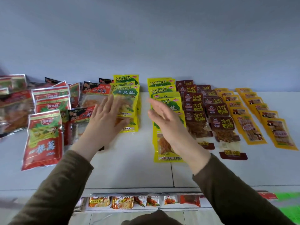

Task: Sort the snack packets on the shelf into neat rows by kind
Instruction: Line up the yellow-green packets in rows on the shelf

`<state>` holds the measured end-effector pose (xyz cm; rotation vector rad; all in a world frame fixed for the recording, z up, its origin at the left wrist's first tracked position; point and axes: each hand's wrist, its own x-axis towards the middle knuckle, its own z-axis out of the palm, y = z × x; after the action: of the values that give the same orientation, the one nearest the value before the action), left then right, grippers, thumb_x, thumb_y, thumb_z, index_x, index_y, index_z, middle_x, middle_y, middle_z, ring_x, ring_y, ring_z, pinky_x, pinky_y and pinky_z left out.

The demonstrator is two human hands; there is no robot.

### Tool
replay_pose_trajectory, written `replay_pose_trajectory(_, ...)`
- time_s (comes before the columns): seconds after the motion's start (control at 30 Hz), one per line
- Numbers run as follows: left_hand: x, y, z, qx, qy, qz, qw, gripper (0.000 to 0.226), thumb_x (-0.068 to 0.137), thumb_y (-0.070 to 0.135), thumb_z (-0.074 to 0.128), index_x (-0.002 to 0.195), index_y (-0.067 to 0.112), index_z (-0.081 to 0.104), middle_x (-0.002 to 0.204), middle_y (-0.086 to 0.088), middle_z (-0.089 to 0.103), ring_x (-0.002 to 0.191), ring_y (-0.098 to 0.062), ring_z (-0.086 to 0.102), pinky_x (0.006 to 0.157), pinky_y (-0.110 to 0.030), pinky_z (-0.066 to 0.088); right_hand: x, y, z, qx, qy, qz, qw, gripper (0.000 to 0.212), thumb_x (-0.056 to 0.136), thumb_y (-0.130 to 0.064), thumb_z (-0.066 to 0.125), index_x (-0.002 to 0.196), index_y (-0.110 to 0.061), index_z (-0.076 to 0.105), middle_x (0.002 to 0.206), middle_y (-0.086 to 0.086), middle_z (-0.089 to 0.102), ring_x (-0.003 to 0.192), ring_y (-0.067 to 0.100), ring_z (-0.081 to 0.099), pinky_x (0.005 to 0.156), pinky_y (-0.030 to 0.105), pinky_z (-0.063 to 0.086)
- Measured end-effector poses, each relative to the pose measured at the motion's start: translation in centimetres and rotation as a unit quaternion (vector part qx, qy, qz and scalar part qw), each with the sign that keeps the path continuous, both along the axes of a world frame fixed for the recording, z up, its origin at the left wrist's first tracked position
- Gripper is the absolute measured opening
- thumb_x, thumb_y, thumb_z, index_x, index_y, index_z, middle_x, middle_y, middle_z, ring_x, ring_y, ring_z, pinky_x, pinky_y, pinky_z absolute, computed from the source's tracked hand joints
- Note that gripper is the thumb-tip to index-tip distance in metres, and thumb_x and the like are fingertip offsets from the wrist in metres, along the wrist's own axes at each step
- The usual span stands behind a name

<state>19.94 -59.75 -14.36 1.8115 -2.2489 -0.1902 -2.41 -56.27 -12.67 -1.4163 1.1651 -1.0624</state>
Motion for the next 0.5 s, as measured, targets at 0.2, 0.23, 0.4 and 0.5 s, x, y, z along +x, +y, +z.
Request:
replay_pose_trajectory(0.2, 0.4, -0.2, -1.2, -0.046, -0.101, -0.051, 0.993, 0.096, 0.091, 0.068, 0.053, 0.165, 0.020, 0.013, 0.167, -0.009, 0.023, 0.155, -0.030, 0.019, 0.127, -0.049, 0.000, 6.5, -5.9, -0.4, 0.095, -0.020, -0.077, 0.992, 0.060, 0.101, -0.031, 0.060, 0.155, -0.016, 0.037, 0.158, -0.002, 0.037, 0.143, 0.012, 0.037, 0.108, 0.025, 0.030)
replay_pose_trajectory(0.23, 0.4, 0.0, -1.3, -0.061, -0.101, -0.058, 0.991, 0.096, 0.090, 0.065, 0.059, 0.163, 0.017, 0.019, 0.161, -0.010, 0.032, 0.150, -0.033, 0.028, 0.127, -0.050, 0.003, 7.2, -6.7, -0.6, 0.106, -0.020, -0.089, 0.990, 0.059, 0.101, -0.030, 0.060, 0.154, -0.016, 0.038, 0.154, -0.003, 0.041, 0.139, 0.013, 0.041, 0.107, 0.026, 0.032)
replay_pose_trajectory(0.4, 0.8, 0.7, -2.0, -0.123, -0.096, -0.100, 0.983, 0.079, 0.082, 0.053, 0.078, 0.145, 0.015, 0.049, 0.131, -0.007, 0.050, 0.125, -0.033, 0.045, 0.121, -0.047, 0.026, 8.6, -8.3, -1.1, 0.114, -0.020, -0.163, 0.980, 0.048, 0.098, -0.027, 0.062, 0.142, -0.014, 0.046, 0.127, -0.002, 0.058, 0.109, 0.015, 0.056, 0.081, 0.026, 0.043)
replay_pose_trajectory(0.5, 1.5, 1.6, -2.1, -0.096, -0.077, -0.119, 0.985, 0.087, 0.078, 0.069, 0.071, 0.146, 0.022, 0.044, 0.153, -0.010, 0.036, 0.144, -0.036, 0.029, 0.125, -0.048, 0.021, 8.4, -8.3, -1.1, 0.120, -0.017, -0.185, 0.975, 0.061, 0.099, -0.030, 0.062, 0.152, -0.018, 0.034, 0.152, 0.001, 0.042, 0.129, 0.017, 0.044, 0.088, 0.024, 0.035)
